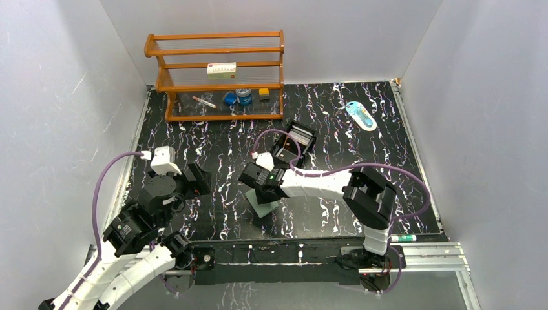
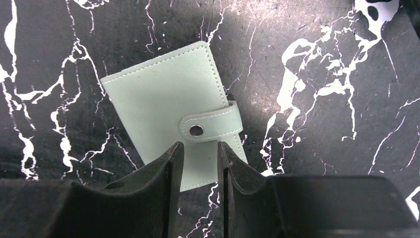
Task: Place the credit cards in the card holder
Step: Open the card holder at the center of the board.
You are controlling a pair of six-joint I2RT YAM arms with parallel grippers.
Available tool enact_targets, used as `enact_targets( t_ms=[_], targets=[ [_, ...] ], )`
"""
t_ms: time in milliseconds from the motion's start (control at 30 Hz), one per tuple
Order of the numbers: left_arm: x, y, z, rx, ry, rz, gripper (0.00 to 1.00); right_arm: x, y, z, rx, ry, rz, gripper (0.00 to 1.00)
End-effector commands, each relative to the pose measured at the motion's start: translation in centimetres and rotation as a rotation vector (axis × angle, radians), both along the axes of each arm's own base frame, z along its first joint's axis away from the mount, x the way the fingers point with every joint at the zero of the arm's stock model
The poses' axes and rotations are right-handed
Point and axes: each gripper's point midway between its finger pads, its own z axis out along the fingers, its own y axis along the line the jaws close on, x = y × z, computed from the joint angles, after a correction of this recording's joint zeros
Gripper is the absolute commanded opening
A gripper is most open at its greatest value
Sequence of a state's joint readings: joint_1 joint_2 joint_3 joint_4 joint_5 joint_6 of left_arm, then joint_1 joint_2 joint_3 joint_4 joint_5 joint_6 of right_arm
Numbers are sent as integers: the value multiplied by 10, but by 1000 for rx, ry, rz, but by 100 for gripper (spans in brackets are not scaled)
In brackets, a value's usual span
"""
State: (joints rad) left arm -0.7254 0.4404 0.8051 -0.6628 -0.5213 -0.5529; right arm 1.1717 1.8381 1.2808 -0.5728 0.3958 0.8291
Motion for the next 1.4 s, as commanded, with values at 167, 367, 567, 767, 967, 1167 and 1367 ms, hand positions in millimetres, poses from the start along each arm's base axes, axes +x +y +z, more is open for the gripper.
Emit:
enact_targets(
  t_ms=[167, 367, 567, 767, 967, 1167, 1367],
  targets=[
    [1, 8, -3, 34, 4, 36, 90, 11, 0, -10, -45, -43, 17, 40],
    [0, 11, -1, 22, -10, 45, 90, 10, 8, 0, -14, -35, 26, 41],
    [-1, 11, 0, 15, -15, 44, 90, 19, 19, 22, 24, -79, 35, 42],
    [0, 11, -1, 24, -9, 42, 91, 26, 17, 14, -16, -91, 41, 42],
    [0, 11, -2, 25, -7, 44, 91, 24, 13, -10, -69, -61, 52, 42],
    [0, 11, -2, 29, -5, 44, 91, 17, 3, -29, -113, -21, 49, 38],
    [2, 10, -4, 41, 4, 44, 91, 20, -3, -22, -100, -43, 22, 13]
  ],
)
